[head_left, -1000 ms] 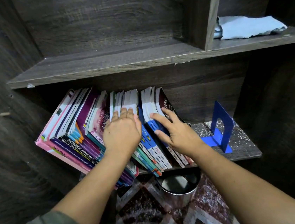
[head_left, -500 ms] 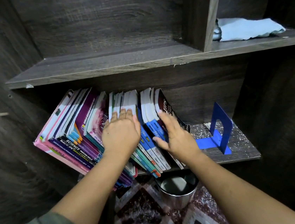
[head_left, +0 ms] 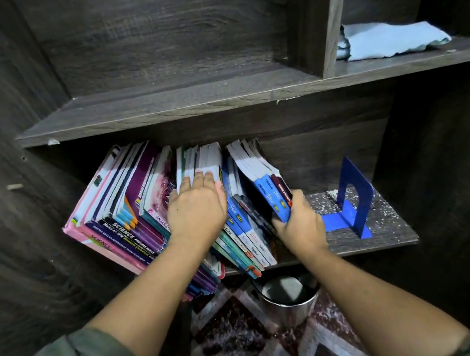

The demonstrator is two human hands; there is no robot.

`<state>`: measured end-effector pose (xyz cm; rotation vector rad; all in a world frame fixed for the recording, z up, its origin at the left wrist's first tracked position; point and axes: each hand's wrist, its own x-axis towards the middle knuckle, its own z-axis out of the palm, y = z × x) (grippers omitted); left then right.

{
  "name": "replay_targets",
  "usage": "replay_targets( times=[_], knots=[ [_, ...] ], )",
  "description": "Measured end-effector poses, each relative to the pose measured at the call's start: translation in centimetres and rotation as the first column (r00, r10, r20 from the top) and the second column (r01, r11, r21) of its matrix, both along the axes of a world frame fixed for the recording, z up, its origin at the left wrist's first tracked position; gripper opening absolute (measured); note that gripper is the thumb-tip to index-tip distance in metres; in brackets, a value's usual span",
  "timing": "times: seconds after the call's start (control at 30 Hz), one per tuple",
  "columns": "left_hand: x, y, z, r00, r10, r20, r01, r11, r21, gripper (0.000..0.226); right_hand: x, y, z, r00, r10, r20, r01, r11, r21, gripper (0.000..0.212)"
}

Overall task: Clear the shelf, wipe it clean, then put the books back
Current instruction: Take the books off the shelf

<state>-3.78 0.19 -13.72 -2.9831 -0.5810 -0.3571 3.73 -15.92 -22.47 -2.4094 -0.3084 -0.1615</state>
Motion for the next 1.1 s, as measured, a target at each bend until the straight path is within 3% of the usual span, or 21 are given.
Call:
replay_targets(
  times=[0.1,0.17,0.23,0.33,0.47,0.6,0.7,0.8,0.97,1.1],
  knots=[
    [-0.6,-0.8,0.7,0.990,-0.075,0.118,0.064,0.994,0.090,0.059,-0.1,-2.0,1.4,0.987,0.013,0.159,0.008,0.991,-0.131,0.053],
    [-0.8,-2.2,1.7,0.946,-0.256,0.200,0.218,0.957,0.193,0.076,-0.6,-3.2,2.1,0.961,0.051,0.270,-0.008,0.988,-0.156,0.062],
    [-0.7,-4.2,2.9,0.862,-0.471,0.186,0.394,0.854,0.338,0.080,-1.6,-4.5,2.7,0.930,0.072,0.359,0.000,0.981,-0.196,0.067],
    [-0.4,-7.8,4.4,0.819,-0.573,-0.017,0.491,0.686,0.537,0.063,-3.9,-6.9,3.8,0.866,0.024,0.500,0.100,0.970,-0.221,0.072],
    [-0.8,-11.8,6.3,0.751,-0.632,-0.191,0.589,0.512,0.625,0.016,-7.6,-10.7,4.9,0.884,-0.028,0.466,0.106,0.984,-0.141,0.065],
    [-1.4,-16.2,8.0,0.664,-0.643,-0.380,0.726,0.436,0.532,0.025,-11.9,-15.4,5.6,0.968,-0.074,0.239,0.076,0.997,0.003,0.059],
    [-2.3,-21.1,7.3,0.536,-0.693,-0.481,0.822,0.300,0.484,0.035,-14.9,-19.8,4.4,0.994,-0.106,0.034,0.106,0.994,-0.012,0.058],
    [-3.6,-26.3,4.0,0.375,-0.722,-0.581,0.909,0.165,0.382,0.021,-17.6,-24.2,1.4,0.972,-0.135,-0.193,0.122,0.989,-0.078,0.051],
    [-3.8,-31.7,-1.9,0.263,-0.716,-0.647,0.964,0.166,0.207,0.025,-20.2,-30.2,-2.8,0.942,-0.243,-0.232,0.210,0.965,-0.159,0.043],
    [-1.5,-36.1,-4.5,0.101,-0.745,-0.660,0.994,0.104,0.034,0.040,-20.3,-34.8,-6.1,0.891,-0.379,-0.250,0.315,0.913,-0.260,0.042]
  ],
)
